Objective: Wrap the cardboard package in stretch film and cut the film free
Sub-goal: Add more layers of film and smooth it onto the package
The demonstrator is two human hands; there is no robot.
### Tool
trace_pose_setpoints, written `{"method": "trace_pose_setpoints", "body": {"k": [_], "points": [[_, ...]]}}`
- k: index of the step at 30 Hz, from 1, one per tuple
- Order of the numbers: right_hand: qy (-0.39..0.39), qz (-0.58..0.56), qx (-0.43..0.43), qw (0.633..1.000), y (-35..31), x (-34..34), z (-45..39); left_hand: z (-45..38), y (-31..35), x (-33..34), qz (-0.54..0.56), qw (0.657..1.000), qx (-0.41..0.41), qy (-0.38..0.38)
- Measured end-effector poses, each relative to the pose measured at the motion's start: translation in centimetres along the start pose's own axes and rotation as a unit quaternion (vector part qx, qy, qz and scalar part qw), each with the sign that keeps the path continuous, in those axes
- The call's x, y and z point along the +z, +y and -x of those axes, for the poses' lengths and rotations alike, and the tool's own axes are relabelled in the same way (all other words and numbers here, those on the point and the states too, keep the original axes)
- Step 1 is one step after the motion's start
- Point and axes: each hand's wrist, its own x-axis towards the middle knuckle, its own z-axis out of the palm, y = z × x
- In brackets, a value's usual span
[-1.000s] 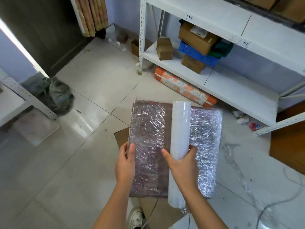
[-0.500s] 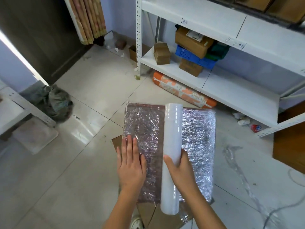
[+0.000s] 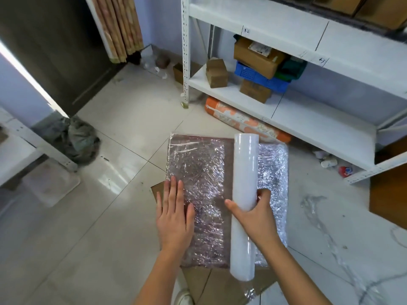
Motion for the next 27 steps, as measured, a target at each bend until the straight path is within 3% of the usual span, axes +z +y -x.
{"method": "trace_pose_setpoints", "body": {"k": [4, 9, 16, 21, 27], "points": [[0.009, -0.038, 0.018, 0.999, 0.5, 0.7, -0.4, -0.3, 0.5, -1.8, 0.040, 0.999, 0.002, 0.027], [0.013, -0.043, 0.026, 0.999, 1.1, 0.6, -0.2, 1.7, 1.8, 0.6, -0.061, 0.988, 0.140, -0.035], [-0.067, -0.037, 0.015, 0.997, 1.7, 1.1, 0.1, 1.5, 1.1, 0.9, -0.066, 0.989, 0.107, -0.074], [-0.103, -0.039, 0.008, 0.994, 1.3, 0.0, -0.3, 1.6, 2.3, -0.8, 0.003, 0.994, 0.099, -0.048], [-0.142, -0.079, 0.015, 0.987, 1.4, -0.4, -0.3, 4.7, -1.0, 1.3, -0.030, 0.998, 0.044, -0.029]]}}
